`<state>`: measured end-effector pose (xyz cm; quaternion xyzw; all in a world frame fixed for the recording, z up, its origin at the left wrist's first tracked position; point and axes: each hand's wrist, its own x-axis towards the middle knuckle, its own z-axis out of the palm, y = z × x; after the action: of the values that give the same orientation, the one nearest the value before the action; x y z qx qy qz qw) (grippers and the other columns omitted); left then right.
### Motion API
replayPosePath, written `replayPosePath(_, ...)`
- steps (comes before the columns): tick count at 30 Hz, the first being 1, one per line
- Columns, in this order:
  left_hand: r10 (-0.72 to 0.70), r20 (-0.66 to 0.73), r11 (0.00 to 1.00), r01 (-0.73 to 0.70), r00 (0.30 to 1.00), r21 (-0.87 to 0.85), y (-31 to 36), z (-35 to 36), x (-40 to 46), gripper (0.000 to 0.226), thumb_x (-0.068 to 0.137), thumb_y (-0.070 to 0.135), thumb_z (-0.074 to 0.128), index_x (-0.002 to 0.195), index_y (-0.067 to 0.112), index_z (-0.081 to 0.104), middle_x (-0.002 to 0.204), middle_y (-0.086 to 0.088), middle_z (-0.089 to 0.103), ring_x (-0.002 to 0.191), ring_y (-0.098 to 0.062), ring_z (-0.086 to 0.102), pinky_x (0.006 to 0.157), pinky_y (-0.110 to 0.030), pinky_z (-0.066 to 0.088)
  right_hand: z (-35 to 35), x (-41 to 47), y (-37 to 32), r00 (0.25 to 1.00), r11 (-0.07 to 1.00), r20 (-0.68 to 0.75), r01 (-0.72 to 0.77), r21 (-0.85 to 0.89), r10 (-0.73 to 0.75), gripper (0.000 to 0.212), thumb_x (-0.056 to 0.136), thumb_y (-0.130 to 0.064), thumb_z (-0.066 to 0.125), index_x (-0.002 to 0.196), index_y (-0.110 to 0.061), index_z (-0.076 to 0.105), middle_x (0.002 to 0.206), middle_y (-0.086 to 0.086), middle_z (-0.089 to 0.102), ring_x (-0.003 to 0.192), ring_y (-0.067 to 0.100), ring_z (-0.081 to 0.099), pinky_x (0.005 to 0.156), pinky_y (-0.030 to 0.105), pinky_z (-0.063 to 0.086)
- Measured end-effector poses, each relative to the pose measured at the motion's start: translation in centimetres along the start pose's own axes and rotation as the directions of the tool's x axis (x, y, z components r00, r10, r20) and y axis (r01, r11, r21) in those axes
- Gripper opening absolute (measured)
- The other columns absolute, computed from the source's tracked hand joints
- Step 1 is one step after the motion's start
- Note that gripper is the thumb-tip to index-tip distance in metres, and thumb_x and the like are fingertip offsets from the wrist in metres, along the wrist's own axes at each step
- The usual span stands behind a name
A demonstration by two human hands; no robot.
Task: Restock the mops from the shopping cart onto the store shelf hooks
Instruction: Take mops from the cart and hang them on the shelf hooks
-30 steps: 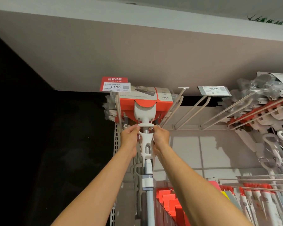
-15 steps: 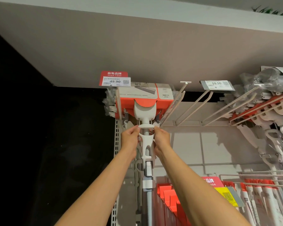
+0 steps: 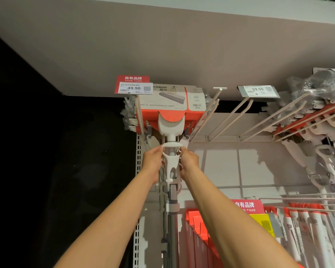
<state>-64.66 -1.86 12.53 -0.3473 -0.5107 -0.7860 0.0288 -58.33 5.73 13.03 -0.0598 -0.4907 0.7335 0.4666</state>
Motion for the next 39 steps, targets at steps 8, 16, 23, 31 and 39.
replayPosePath(8,0.005,0.094,0.999,-0.009,0.996,0.043,2.1,-0.2,-4.7,0.046,0.107,0.045,0.039,0.143,0.019,0.051,0.138,0.000,0.056,0.133,-0.016,0.047,0.112,-0.040,0.038,-0.4,-3.5,-1.3,0.996,0.988,0.014,0.085,0.128,-0.088,0.028,0.098,-0.035,0.055,0.097,-0.012,0.071,0.090,0.008,0.073,0.077,0.023,0.070,0.070,0.035,0.057)
replayPosePath(16,0.194,0.087,0.953,-0.209,0.977,0.219,3.7,-1.2,-11.6,0.038,0.106,0.050,0.035,0.130,0.034,0.059,0.130,0.013,0.061,0.126,-0.005,0.052,0.109,-0.036,0.040,-2.8,-11.0,-2.6,0.970,0.957,0.164,0.136,0.255,-0.182,0.020,0.102,-0.027,0.052,0.091,-0.020,0.068,0.082,-0.011,0.068,0.082,0.003,0.067,0.074,0.023,0.050)
replayPosePath(23,0.322,-0.020,0.826,-0.270,0.947,0.494,4.4,-3.0,-22.3,0.031,0.109,0.036,0.036,0.088,0.048,0.056,0.077,0.053,0.055,0.081,0.034,0.048,0.070,0.005,0.036,-8.3,-19.2,-1.1,0.878,0.962,0.437,0.086,0.259,-0.197,0.051,0.096,-0.046,0.047,0.135,-0.016,0.061,0.135,-0.003,0.064,0.127,0.009,0.056,0.107,0.033,0.044)
replayPosePath(31,0.329,-0.221,0.728,-0.098,0.918,0.678,2.0,-8.5,-35.4,0.058,0.095,0.060,0.033,0.143,0.035,0.054,0.147,0.021,0.050,0.136,0.007,0.041,0.119,-0.037,0.035,-13.3,-28.9,4.1,0.793,0.963,0.597,-0.052,0.263,-0.121,0.052,0.093,-0.045,0.041,0.132,-0.017,0.061,0.137,-0.004,0.063,0.128,0.009,0.056,0.111,0.040,0.043)
replayPosePath(39,0.290,-0.360,0.461,0.200,0.887,0.864,1.0,-12.3,-48.7,0.062,0.095,0.061,0.032,0.150,0.034,0.044,0.159,0.018,0.034,0.148,0.003,0.023,0.121,-0.026,0.020,-17.0,-39.2,9.9,0.643,0.998,0.765,-0.064,0.026,0.021,0.056,0.091,-0.057,0.042,0.138,-0.030,0.054,0.146,-0.017,0.053,0.138,0.001,0.043,0.119,0.040,0.034)
